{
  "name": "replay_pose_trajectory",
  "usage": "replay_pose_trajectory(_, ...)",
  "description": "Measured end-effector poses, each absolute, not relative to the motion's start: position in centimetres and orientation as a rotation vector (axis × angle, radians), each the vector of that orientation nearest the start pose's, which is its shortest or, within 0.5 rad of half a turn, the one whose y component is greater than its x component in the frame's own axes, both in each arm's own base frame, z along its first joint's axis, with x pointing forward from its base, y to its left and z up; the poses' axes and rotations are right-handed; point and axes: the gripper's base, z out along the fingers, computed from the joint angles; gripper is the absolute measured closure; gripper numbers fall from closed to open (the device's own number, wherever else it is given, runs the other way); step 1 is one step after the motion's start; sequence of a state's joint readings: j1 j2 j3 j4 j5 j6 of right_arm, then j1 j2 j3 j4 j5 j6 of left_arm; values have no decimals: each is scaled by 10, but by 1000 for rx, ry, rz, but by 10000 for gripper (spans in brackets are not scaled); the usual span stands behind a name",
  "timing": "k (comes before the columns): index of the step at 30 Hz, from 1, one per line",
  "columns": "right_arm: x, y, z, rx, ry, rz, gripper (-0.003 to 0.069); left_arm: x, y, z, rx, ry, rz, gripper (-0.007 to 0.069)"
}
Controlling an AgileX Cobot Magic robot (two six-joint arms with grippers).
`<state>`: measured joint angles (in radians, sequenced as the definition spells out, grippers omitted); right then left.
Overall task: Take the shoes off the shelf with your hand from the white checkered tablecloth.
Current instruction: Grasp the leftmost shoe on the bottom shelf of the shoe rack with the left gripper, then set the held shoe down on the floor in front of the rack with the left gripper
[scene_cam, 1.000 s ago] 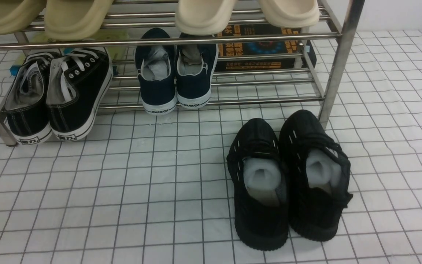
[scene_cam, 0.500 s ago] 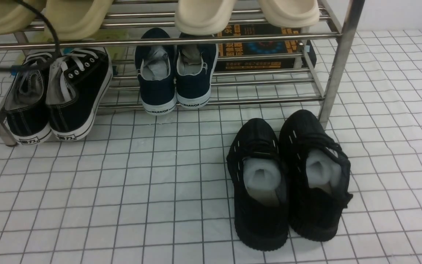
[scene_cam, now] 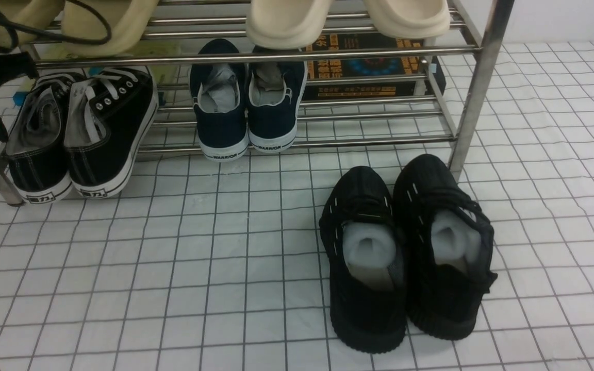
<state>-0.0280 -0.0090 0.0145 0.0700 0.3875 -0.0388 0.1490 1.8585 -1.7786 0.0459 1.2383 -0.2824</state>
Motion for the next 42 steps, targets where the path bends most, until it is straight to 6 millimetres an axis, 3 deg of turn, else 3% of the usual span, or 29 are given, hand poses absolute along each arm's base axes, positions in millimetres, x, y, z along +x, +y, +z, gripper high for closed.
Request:
replay_pose_trajectory(7,52,1,174,32,1875,23,618,399,52,322,-567,2676,211,401)
replay_pose_trajectory(8,52,1,174,32,1875,23,618,401,51,323,-573,2648,237,330)
replay_pose_trajectory(14,52,1,174,32,1875,23,618,404,53,323,-585,2613,286,170)
replay_pose_trajectory(23,52,1,174,32,1875,23,618,423,56,282,-601,2687,330,146)
replay_pose_trajectory(31,52,1,174,32,1875,23,618,431,55,263,-659,2700,333,230)
replay_pose_trajectory(33,52,1,174,32,1875,23,618,431,55,262,-676,2703,343,303)
replay_pose_trajectory(38,52,1,174,32,1875,23,618,430,56,263,-651,2720,373,574)
replay_pose_trajectory(42,52,1,174,32,1875,23,618,426,56,269,-593,2727,389,612)
